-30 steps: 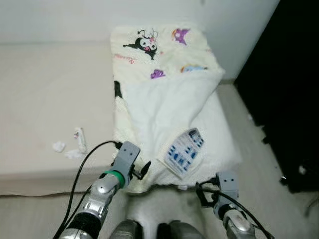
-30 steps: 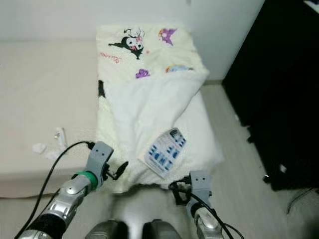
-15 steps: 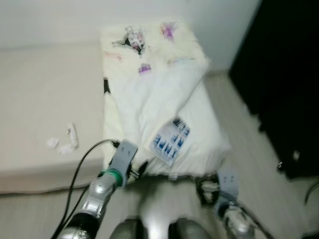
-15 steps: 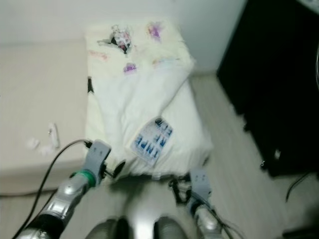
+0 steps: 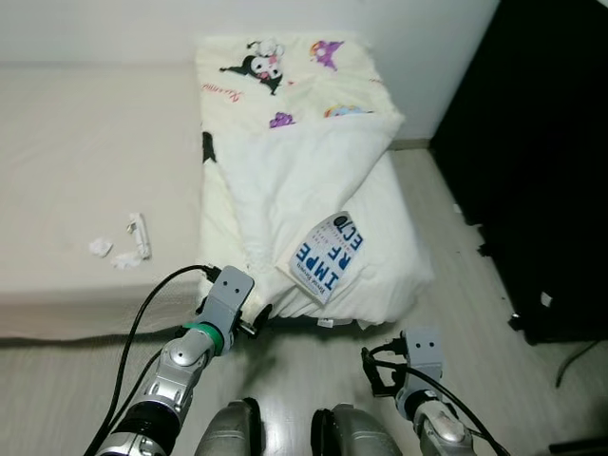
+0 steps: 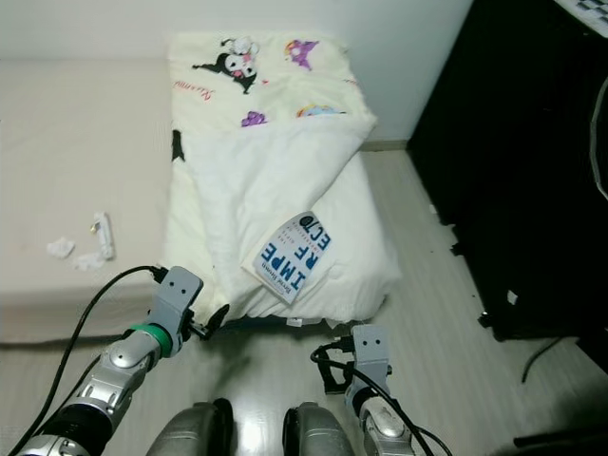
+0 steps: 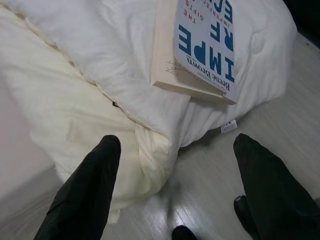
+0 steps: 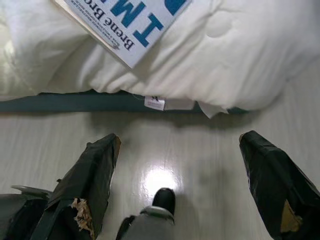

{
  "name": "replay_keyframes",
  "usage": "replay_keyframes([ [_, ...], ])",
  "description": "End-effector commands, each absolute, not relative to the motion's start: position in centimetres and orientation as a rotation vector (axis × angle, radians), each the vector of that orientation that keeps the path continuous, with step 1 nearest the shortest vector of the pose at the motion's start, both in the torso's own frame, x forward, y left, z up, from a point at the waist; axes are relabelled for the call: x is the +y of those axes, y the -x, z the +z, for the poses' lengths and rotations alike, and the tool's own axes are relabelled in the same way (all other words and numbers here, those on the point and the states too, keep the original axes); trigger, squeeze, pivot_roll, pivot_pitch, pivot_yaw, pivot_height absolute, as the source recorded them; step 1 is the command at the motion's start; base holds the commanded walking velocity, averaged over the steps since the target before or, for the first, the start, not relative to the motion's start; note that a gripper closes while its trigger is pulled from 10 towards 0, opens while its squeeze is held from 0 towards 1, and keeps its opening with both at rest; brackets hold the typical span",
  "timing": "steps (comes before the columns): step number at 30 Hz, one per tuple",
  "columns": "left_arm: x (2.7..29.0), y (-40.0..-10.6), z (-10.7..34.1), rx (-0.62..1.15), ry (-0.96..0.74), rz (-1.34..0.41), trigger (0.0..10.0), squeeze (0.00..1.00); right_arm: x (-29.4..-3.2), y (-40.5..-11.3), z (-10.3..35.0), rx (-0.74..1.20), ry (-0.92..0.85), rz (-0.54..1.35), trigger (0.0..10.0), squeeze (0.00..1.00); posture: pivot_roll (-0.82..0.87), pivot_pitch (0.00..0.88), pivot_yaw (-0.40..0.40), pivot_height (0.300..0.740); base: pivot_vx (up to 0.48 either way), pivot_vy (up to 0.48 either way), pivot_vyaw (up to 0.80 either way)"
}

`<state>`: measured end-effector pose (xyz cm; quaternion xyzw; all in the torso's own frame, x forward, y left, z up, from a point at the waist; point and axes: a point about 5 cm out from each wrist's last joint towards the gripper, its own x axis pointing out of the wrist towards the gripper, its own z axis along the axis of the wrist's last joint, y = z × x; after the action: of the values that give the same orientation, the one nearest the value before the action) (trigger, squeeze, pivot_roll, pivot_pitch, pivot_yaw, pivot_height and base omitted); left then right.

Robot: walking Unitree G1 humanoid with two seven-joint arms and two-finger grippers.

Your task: Clean up the room

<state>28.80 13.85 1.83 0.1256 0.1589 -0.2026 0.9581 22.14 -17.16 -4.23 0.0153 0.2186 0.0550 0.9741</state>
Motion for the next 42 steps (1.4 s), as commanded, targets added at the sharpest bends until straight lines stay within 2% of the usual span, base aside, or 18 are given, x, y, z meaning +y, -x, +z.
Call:
replay_keyframes([
  [1, 13.7, -28.4, 1.4, 0.341, -0.247, -0.423, 10.0, 0.00, -17.5, -21.4, -4.7, 0.471, -0.037, 0.093, 10.0, 0.00, 0.03, 0.107, 0.039, 0.724, 0.000, 0.000, 0.00],
  [15, 13.7, -28.4, 1.3, 0.345, -0.244, -0.421, 10.0, 0.00, -17.5, -21.3, -4.8, 0.472, -0.037, 0.090, 10.0, 0.00, 0.03, 0.109, 0.039, 0.724, 0.000, 0.000, 0.00],
  [25, 14.0, -28.7, 1.7, 0.331, -0.233, -0.401, 10.0, 0.00, -17.9, -21.6, -4.4, 0.438, -0.019, 0.066, 10.0, 0.00, 0.02, 0.113, 0.039, 0.699, 0.000, 0.000, 0.00],
  [31, 14.0, -30.4, 5.5, 0.170, -0.195, -0.389, 10.0, 0.00, -19.0, -23.5, -2.2, 0.298, -0.022, 0.036, 10.0, 0.00, 0.02, 0.117, 0.039, 0.674, 0.000, 0.000, 0.00],
  [35, 13.0, -30.4, 8.7, 0.026, -0.238, -0.485, 10.0, 0.00, -18.8, -25.5, 0.0, 0.177, -0.165, 0.022, 10.0, 0.00, 0.02, 0.117, 0.039, 0.654, 0.000, 0.000, 0.00],
  [42, 12.0, -30.1, 9.4, -0.006, -0.238, -0.520, 10.0, 0.00, -17.8, -26.7, 0.9, 0.138, -0.266, 0.042, 10.0, 0.00, 0.03, 0.114, 0.040, 0.634, 0.000, 0.000, 0.00],
])
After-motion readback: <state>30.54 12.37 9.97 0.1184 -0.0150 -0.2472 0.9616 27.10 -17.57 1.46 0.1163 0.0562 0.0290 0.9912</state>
